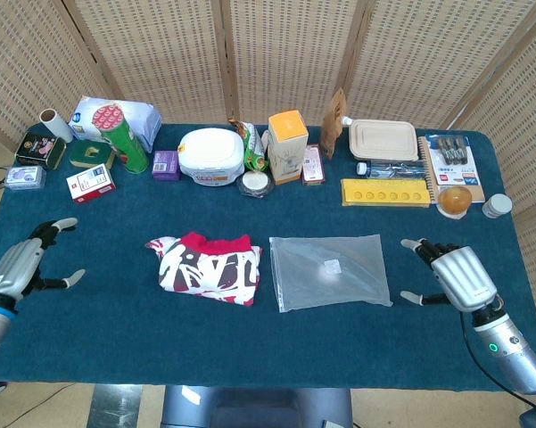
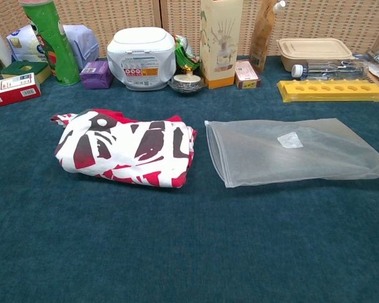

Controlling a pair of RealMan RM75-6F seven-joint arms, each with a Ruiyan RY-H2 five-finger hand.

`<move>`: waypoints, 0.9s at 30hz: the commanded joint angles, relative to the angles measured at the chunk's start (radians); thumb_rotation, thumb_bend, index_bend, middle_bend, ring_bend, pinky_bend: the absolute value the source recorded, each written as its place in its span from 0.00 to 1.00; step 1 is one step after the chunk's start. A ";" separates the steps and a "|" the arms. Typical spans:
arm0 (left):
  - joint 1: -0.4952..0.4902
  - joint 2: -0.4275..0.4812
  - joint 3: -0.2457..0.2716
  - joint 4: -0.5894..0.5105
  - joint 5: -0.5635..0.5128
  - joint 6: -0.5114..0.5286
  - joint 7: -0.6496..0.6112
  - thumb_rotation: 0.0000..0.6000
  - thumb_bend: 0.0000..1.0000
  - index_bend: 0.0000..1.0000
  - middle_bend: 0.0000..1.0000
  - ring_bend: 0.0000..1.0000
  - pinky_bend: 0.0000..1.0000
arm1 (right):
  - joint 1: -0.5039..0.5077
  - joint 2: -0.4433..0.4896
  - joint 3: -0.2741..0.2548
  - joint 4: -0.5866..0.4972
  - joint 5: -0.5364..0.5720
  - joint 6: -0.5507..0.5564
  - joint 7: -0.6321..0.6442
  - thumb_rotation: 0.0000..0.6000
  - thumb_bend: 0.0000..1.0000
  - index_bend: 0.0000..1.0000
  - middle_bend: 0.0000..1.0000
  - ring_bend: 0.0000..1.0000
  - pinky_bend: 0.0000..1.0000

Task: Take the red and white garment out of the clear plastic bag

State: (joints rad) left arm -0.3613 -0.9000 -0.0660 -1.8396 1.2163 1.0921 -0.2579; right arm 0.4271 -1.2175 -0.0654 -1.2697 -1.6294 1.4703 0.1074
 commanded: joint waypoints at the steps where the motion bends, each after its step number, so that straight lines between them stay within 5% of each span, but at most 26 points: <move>1: 0.072 0.017 0.048 -0.019 0.063 0.088 0.017 0.90 0.26 0.12 0.19 0.06 0.23 | -0.022 0.030 0.020 -0.062 0.045 -0.030 -0.017 0.58 0.19 0.31 0.43 0.59 0.69; 6: 0.172 -0.005 0.097 0.000 0.144 0.230 0.063 0.92 0.27 0.18 0.19 0.06 0.24 | -0.056 0.049 0.046 -0.118 0.125 -0.050 -0.071 0.59 0.24 0.35 0.47 0.59 0.70; 8: 0.281 -0.048 0.140 0.047 0.214 0.399 0.130 0.93 0.27 0.20 0.19 0.06 0.24 | -0.104 0.053 0.073 -0.154 0.204 -0.023 -0.073 0.60 0.25 0.36 0.47 0.60 0.70; 12: 0.366 -0.096 0.167 0.088 0.274 0.516 0.140 0.94 0.27 0.22 0.19 0.07 0.24 | -0.165 0.059 0.080 -0.181 0.243 0.018 -0.097 0.62 0.26 0.40 0.49 0.60 0.70; 27: 0.455 -0.110 0.165 0.042 0.372 0.642 0.196 0.94 0.27 0.24 0.19 0.07 0.24 | -0.301 0.051 0.093 -0.151 0.215 0.144 -0.055 0.63 0.27 0.45 0.51 0.61 0.69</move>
State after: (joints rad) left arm 0.0932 -1.0111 0.1022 -1.7939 1.5875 1.7353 -0.0637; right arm 0.1306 -1.1647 0.0232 -1.4255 -1.4099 1.6101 0.0466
